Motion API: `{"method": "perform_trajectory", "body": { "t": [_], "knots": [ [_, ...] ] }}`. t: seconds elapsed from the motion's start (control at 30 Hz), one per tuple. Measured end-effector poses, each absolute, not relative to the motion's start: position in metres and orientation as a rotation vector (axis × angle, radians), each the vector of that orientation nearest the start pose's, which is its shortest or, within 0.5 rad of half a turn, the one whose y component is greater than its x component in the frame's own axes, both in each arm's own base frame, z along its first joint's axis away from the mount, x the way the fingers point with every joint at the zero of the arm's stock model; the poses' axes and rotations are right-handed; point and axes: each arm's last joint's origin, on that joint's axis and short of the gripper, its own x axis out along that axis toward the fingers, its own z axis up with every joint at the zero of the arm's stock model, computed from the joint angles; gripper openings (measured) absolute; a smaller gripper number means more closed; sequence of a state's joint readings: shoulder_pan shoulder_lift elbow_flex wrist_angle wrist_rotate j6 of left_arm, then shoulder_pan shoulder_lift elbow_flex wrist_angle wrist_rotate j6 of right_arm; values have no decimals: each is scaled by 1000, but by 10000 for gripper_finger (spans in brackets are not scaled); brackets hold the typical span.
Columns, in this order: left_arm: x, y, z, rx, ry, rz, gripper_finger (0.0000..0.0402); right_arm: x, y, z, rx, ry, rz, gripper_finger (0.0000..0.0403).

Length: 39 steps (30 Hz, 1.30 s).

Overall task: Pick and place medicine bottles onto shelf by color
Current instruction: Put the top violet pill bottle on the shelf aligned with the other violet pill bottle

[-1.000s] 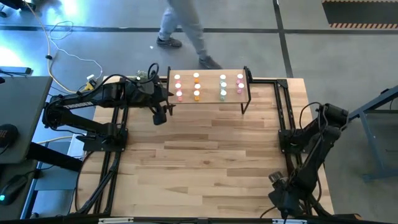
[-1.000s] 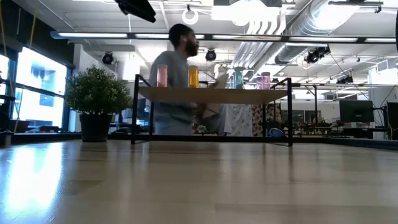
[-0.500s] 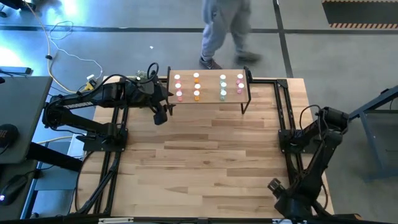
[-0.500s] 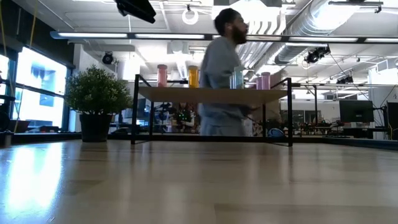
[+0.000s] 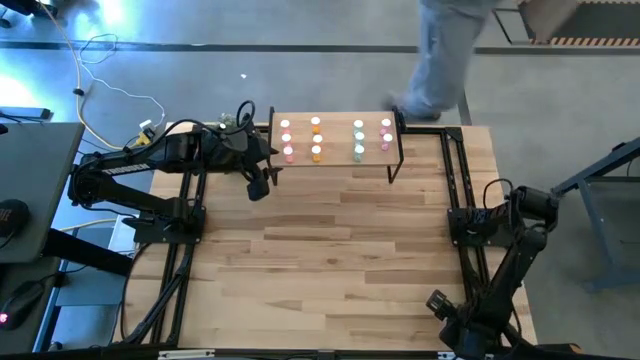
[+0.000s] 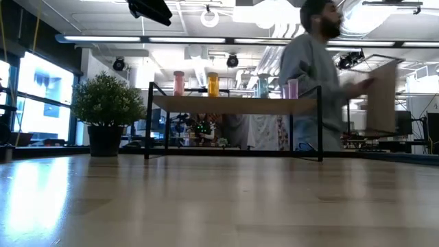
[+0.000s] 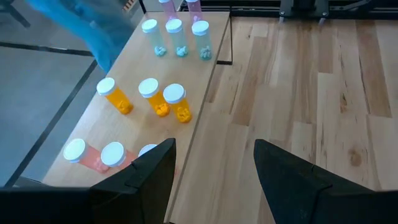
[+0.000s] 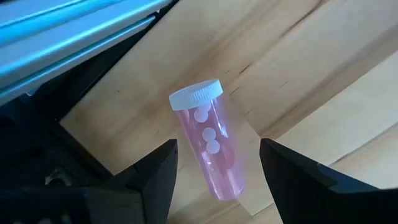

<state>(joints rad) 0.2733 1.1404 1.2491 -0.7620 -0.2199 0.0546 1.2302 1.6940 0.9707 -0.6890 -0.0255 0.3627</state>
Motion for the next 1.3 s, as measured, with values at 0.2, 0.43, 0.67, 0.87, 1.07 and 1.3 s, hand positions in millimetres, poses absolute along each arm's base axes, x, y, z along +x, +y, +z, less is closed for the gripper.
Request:
{"method": "perform_trajectory", "body": {
  "t": [0.2,0.43,0.67,0.87,1.07,1.3],
  "knots": [
    [213,66,371,34,672,458,207,98,277,147,-582,1365,785,220],
    [213,66,371,33,672,459,207,97,277,147,-585,1357,787,201],
    [213,66,371,34,672,458,207,98,279,147,-595,1336,801,137],
    [213,66,371,34,672,458,207,98,279,147,-594,1330,797,81],
    [213,66,371,34,672,458,207,100,277,148,-575,1335,762,69],
    [213,67,371,41,674,480,207,126,280,160,-329,1291,492,71]
  ]
}}
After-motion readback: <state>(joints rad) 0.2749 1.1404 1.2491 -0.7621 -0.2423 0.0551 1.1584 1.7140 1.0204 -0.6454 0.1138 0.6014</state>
